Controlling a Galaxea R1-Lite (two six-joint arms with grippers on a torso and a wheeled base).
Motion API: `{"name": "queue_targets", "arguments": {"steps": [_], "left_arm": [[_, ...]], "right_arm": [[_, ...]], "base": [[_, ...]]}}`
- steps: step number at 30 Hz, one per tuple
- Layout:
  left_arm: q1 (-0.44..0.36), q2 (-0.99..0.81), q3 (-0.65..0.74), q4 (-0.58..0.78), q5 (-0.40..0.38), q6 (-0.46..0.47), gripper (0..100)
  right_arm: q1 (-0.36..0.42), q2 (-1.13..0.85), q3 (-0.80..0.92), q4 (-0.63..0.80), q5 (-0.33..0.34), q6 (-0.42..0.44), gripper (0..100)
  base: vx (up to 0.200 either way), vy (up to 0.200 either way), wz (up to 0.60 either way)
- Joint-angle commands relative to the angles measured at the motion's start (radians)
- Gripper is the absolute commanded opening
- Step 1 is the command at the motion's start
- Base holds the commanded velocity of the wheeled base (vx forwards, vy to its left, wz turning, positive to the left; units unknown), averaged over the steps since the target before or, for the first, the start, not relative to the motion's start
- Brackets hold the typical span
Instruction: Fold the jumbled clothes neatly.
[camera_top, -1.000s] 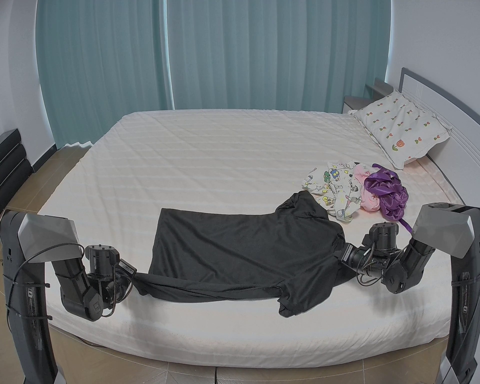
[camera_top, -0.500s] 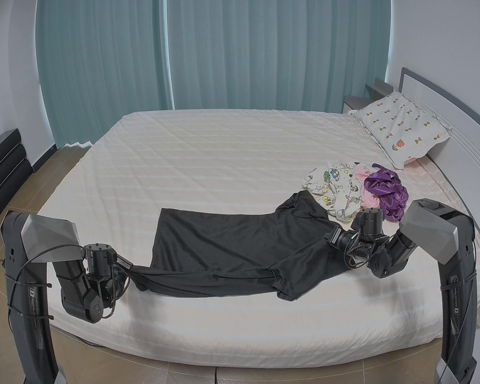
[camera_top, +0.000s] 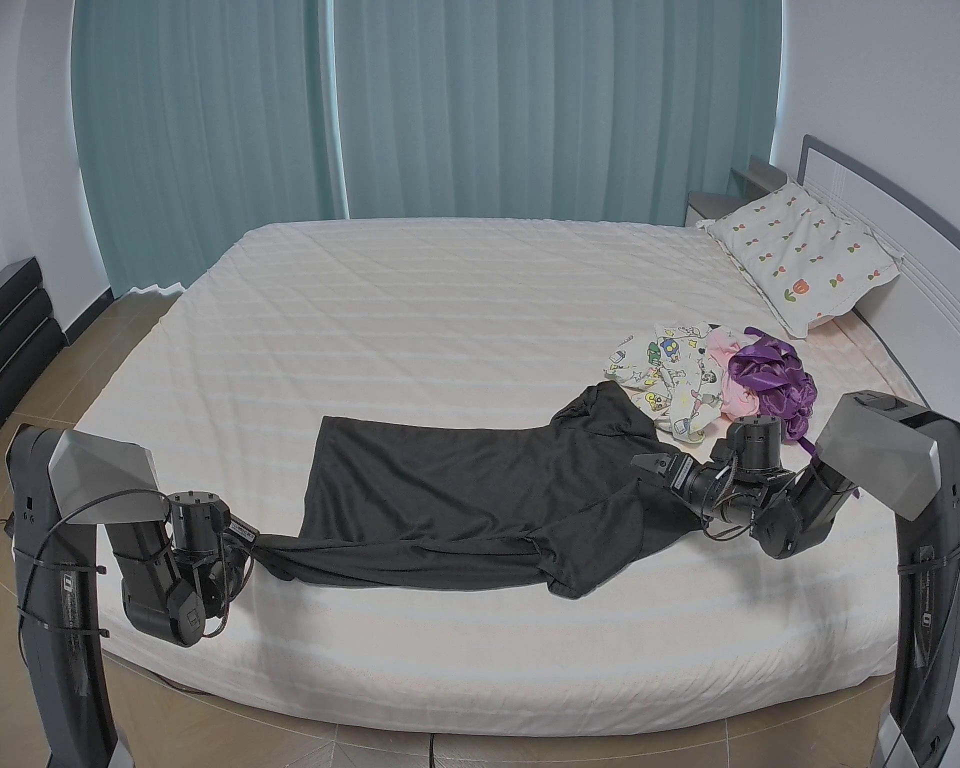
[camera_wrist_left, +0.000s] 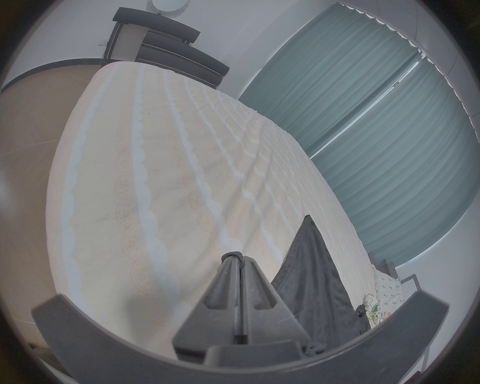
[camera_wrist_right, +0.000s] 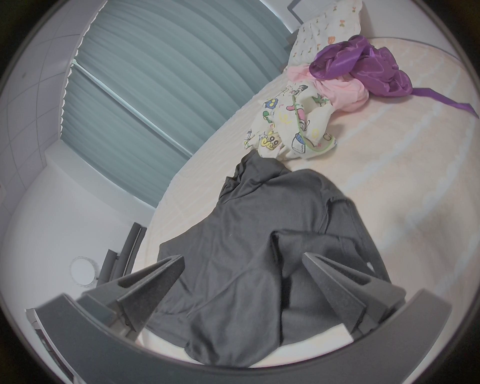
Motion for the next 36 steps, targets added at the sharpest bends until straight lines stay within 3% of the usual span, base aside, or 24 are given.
{"name": "queue_targets", "arguments": {"steps": [1,12,18,24,28,36], "left_arm": [[-0.001,0.017,-0.001,0.0,0.0,0.006,0],[-0.001,0.017,-0.001,0.0,0.0,0.006,0],[-0.001,0.017,-0.001,0.0,-0.002,0.006,0],[-0.001,0.017,-0.001,0.0,0.0,0.006,0],[-0.001,0.016,0.0,0.0,-0.002,0.006,0],[0.001,0.017,-0.001,0.0,-0.002,0.006,0]], "right_arm": [[0.013,-0.128,0.133,-0.004,0.047,0.017,100],[0.139,-0.055,0.207,0.019,0.032,0.017,100],[0.144,-0.065,0.162,0.15,0.03,0.013,100],[0.156,-0.046,0.112,0.171,0.027,0.012,100],[0.194,0.03,0.023,0.209,-0.042,0.01,100],[0.197,0.021,0.02,0.242,-0.051,0.015,100]], "base": [[0.0,0.0,0.0],[0.0,0.0,0.0],[0.0,0.0,0.0],[0.0,0.0,0.0],[0.0,0.0,0.0],[0.0,0.0,0.0]]}}
